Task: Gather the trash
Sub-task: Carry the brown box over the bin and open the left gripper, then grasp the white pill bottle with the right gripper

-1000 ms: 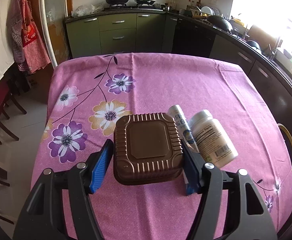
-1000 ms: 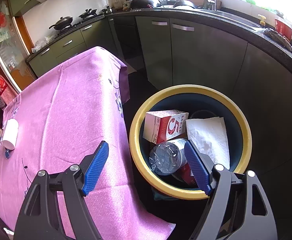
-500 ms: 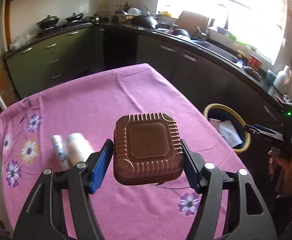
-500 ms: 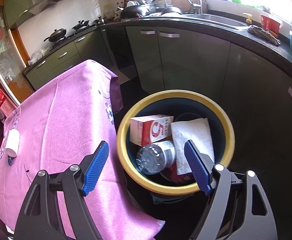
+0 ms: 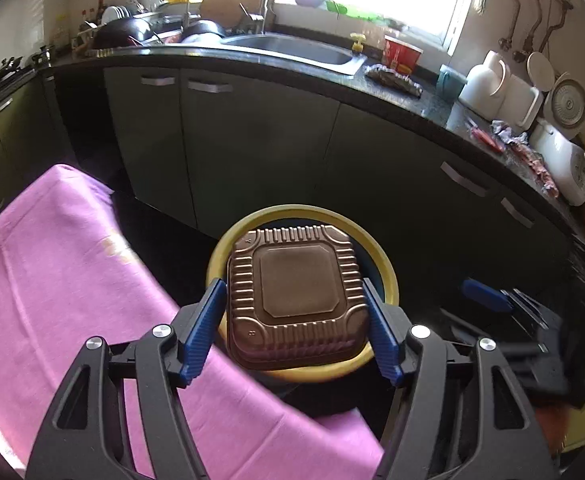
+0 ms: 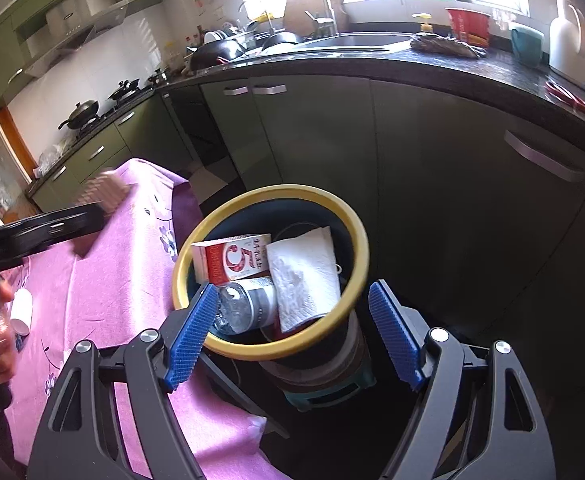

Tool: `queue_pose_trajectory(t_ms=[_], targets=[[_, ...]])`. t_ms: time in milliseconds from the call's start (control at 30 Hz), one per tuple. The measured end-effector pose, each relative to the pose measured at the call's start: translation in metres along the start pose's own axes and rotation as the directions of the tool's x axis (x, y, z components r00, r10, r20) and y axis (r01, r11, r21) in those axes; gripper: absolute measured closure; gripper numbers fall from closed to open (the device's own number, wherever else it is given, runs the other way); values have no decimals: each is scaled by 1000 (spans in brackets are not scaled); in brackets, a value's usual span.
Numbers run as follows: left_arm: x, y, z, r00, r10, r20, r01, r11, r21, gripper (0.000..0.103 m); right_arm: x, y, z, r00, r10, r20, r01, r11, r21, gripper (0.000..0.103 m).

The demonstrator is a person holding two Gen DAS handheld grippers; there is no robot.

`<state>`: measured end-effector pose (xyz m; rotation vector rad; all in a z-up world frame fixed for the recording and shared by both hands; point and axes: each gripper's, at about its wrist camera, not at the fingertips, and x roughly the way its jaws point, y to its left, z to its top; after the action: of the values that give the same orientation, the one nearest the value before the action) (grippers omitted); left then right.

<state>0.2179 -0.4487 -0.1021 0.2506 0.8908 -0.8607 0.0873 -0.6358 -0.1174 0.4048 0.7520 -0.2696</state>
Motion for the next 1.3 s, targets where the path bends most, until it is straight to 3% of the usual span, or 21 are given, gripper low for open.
queue_pose_trajectory(t_ms=[133,200,267,433,600,800,900,1000,1100,1167,1300], targets=[[49,-12,14,998,-22,-62,22,1000,-2,37,-8,-14,-5,1000,-12,-1,12,1000,25,26],[62,-12,19,997,-20,-77,20,1000,-5,23,-11,-21,-6,1000,-17,-1,17,999,39,25],[62,-10,19,998,2,-62,-3,1000,-10,20,-13,-24,-7,1000,-18,2,18,999,48,23],[5,13,1,996,-42,76,44,999,-29,17,-13,-26,-12,1000,-13,0,13,998,57,23],[-82,60,-46,971,53,233,-40,997,-59,11,-4,-13,-16,1000,7,-23,-6,999,47,23],[-175,140,-108,920,197,340,-137,972,-191,9,12,43,-13,997,60,-56,-62,998,-32,23],[-207,180,-133,877,298,376,-212,944,-253,8,19,85,-10,992,105,-68,-111,989,-94,22],[-230,225,-160,834,376,404,-240,906,-349,8,25,141,-9,983,168,-78,-179,969,-169,22],[-249,267,-181,807,451,381,-271,857,-440,8,30,202,-12,966,236,-105,-255,935,-246,22],[-262,288,-193,779,526,341,-326,805,-496,8,36,245,-16,951,277,-136,-306,904,-299,22],[-292,315,-223,707,642,295,-397,707,-586,8,47,327,-29,909,358,-214,-415,824,-384,22]])
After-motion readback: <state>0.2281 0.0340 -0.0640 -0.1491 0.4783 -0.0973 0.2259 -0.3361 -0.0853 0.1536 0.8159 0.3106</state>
